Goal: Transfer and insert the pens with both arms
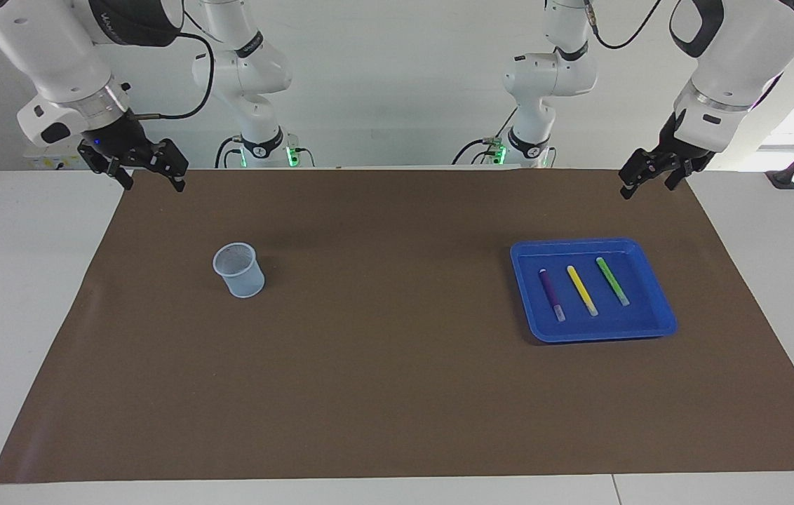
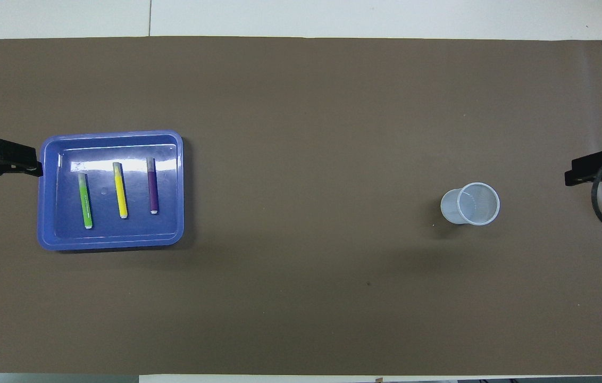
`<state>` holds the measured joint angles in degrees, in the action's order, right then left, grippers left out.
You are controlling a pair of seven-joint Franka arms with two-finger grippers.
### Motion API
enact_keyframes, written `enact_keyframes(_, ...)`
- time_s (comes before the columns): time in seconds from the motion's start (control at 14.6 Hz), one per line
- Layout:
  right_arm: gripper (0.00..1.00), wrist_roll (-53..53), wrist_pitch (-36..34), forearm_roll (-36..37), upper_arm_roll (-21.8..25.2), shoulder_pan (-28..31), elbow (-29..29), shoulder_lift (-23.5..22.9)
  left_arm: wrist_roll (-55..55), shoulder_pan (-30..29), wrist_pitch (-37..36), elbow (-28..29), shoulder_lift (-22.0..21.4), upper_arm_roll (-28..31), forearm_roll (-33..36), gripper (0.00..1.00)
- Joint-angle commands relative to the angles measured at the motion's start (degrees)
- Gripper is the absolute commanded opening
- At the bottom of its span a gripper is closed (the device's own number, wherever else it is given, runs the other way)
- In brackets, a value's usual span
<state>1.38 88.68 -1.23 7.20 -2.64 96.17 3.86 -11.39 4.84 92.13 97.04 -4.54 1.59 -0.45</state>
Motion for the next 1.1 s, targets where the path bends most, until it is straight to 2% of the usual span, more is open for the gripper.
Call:
enact_keyframes(0.0, 1.00, -1.64, 0.18, -1.14, 0.00, 0.71, 0.25, 0.27, 0.05, -0.36, -0.37, 0.26, -0.73, 0.08, -0.69, 1.00)
enact_keyframes(0.48, 1.00, -4.26, -1.67, -1.93, -0.87, -0.96, 0.33, 1.14, 0.05, -0.36, -0.37, 0.26, -0.73, 0.08, -0.69, 1.00)
enact_keyframes(0.55, 1.00, -8.19, -1.93, -9.07, -0.79, -0.35, -0.45, 0.89, 0.05, -0.36, -0.37, 0.26, -0.73, 0.08, -0.69, 1.00)
enact_keyframes(0.62, 1.00, -9.19, -2.54, -20.10, 0.34, 0.70, -0.37, 0.97, 0.05, -0.36, -0.37, 0.26, -0.73, 0.08, -0.69, 1.00)
enact_keyframes(0.69, 1.00, -8.42, -3.77, -25.52, 0.96, 2.10, -0.02, 1.15, 0.05, -0.36, -0.37, 0.26, -0.73, 0.08, -0.69, 1.00)
enact_keyframes(0.89, 1.00, -5.78, -7.28, -27.07, 0.79, 2.12, 0.94, 1.76, 0.05, -0.36, -0.37, 0.26, -0.73, 0.08, -0.69, 1.00)
enact_keyframes(0.96, 1.00, -4.29, -7.29, -28.20, 0.79, 1.51, 3.39, 2.81, 0.05, -0.27, -0.37, 0.26, -0.73, 0.08, -0.69, 1.00)
enact_keyframes(1.03, 1.00, -0.88, -6.34, -29.08, 0.71, 0.37, 8.54, 5.34, 0.05, -0.18, -0.37, 0.26, -0.73, 0.08, -0.69, 1.00)
